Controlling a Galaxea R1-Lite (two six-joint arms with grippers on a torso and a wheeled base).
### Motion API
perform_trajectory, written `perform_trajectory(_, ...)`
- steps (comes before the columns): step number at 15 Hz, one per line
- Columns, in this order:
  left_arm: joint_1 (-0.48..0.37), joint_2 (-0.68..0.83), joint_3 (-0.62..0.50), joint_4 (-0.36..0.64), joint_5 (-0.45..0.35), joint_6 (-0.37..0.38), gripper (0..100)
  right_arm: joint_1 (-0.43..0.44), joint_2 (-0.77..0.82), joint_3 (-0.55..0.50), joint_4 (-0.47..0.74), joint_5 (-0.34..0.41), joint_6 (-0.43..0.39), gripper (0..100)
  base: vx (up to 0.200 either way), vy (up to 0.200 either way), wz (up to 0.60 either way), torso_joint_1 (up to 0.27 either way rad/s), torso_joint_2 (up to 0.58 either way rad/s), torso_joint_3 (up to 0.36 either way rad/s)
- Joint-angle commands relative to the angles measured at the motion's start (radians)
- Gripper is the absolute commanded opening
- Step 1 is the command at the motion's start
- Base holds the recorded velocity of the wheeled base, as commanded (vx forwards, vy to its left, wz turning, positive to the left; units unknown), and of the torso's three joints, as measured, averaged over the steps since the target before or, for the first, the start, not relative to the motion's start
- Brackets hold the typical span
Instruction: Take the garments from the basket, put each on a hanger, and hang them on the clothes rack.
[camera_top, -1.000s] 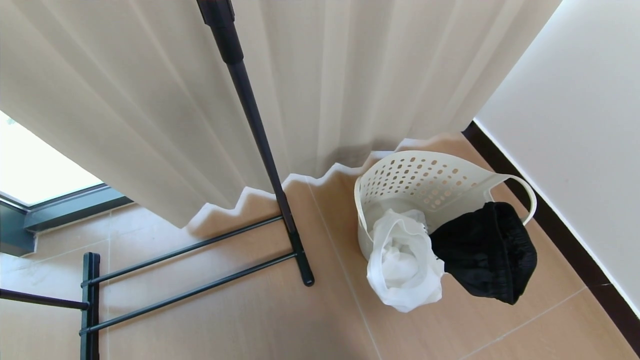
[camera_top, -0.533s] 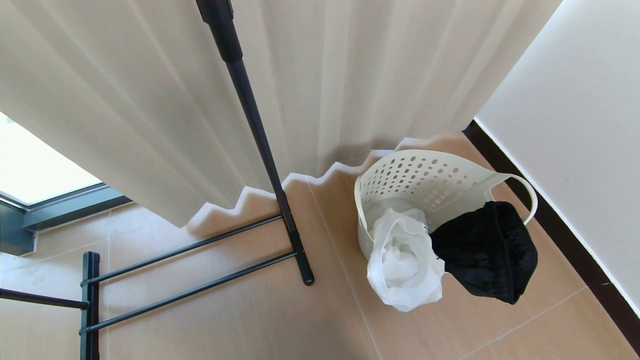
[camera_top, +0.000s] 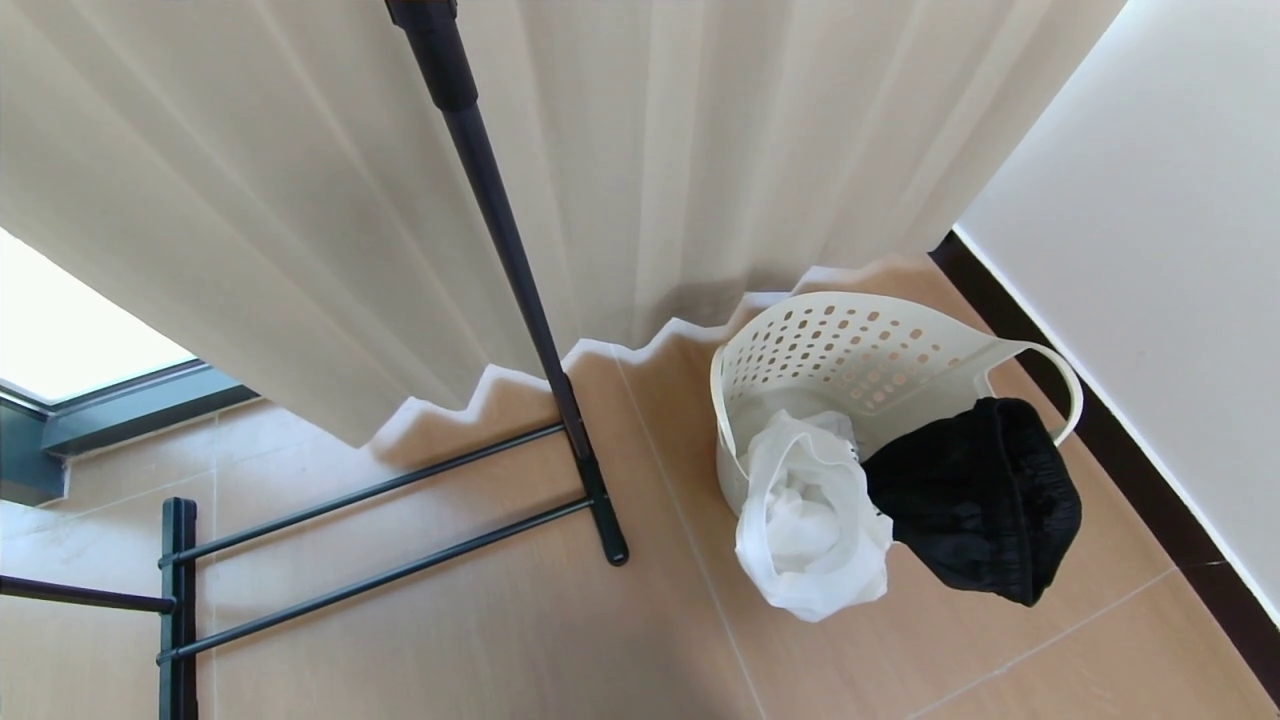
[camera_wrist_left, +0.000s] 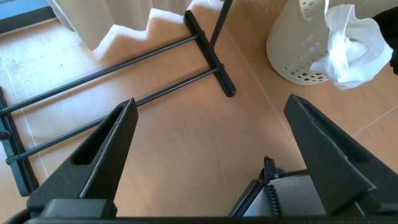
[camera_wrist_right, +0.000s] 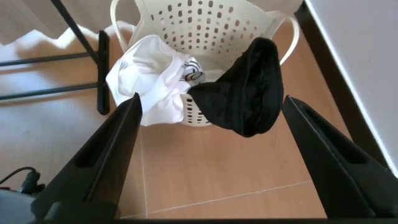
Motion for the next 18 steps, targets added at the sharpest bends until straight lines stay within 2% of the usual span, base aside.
perform_trajectory(1, 0.0, 0.0, 0.0, -0.002, 0.008, -0.003, 100, 0.084, 0.153, 0.0, 0.0, -0.001, 0.007, 100, 0.0, 0.0, 0.0, 0.0, 0.0, 0.0)
perform_trajectory(2, 0.0, 0.0, 0.0, 0.0, 0.005, 0.0, 100, 0.103, 0.205, 0.0, 0.0, -0.001, 0.005, 100, 0.0, 0.0, 0.0, 0.0, 0.0, 0.0)
perform_trajectory(4, 0.0, 0.0, 0.0, -0.002, 0.003, 0.003, 100, 0.253, 0.53, 0.0, -0.033, 0.004, -0.012, 100, 0.0, 0.0, 0.0, 0.0, 0.0, 0.0)
perform_trajectory(5, 0.0, 0.0, 0.0, -0.002, 0.003, 0.003, 100, 0.299, 0.707, -0.057, -0.085, 0.001, -0.013, 100, 0.0, 0.0, 0.0, 0.0, 0.0, 0.0)
perform_trajectory(6, 0.0, 0.0, 0.0, -0.002, 0.002, 0.003, 100, 0.299, 0.816, -0.098, -0.115, -0.001, -0.016, 100, 0.0, 0.0, 0.0, 0.0, 0.0, 0.0)
perform_trajectory(7, 0.0, 0.0, 0.0, -0.002, 0.002, 0.003, 100, 0.302, 1.067, -0.221, -0.153, -0.004, -0.078, 100, 0.0, 0.0, 0.0, 0.0, 0.0, 0.0)
perform_trajectory(8, 0.0, 0.0, 0.0, -0.002, 0.002, 0.003, 100, 0.302, 1.231, -0.325, -0.156, -0.013, -0.182, 100, 0.0, 0.0, 0.0, 0.0, 0.0, 0.0)
perform_trajectory(9, 0.0, 0.0, 0.0, 0.0, 0.002, 0.003, 100, 0.3, 1.4, -0.456, -0.156, -0.054, -0.276, 100, 0.0, 0.0, 0.0, 0.0, 0.0, 0.0)
perform_trajectory(11, 0.0, 0.0, 0.0, -0.002, 0.002, 0.003, 100, 0.302, 1.649, -0.687, -0.15, -0.159, -0.378, 100, 0.0, 0.0, 0.0, 0.0, 0.0, 0.0)
perform_trajectory(13, 0.0, 0.0, 0.0, -0.002, 0.002, 0.003, 100, 0.31, 1.81, -0.882, -0.147, -0.251, -0.49, 100, 0.0, 0.0, 0.0, 0.0, 0.0, 0.0)
perform_trajectory(14, 0.0, 0.0, 0.0, -0.002, 0.002, 0.005, 100, 0.319, 1.9, -1.029, -0.118, -0.297, -0.567, 100, 0.0, 0.0, 0.0, 0.0, 0.0, 0.0)
perform_trajectory(16, 0.0, 0.0, 0.0, -0.002, 0.002, 0.005, 100, 0.328, 1.957, -1.154, -0.033, -0.309, -0.615, 100, 0.0, 0.0, 0.0, 0.0, 0.0, 0.0)
perform_trajectory(18, 0.0, 0.0, 0.0, 0.0, 0.002, 0.005, 100, 0.342, 2.014, -1.25, -0.019, -0.324, -0.63, 100, 0.0, 0.0, 0.0, 0.0, 0.0, 0.0)
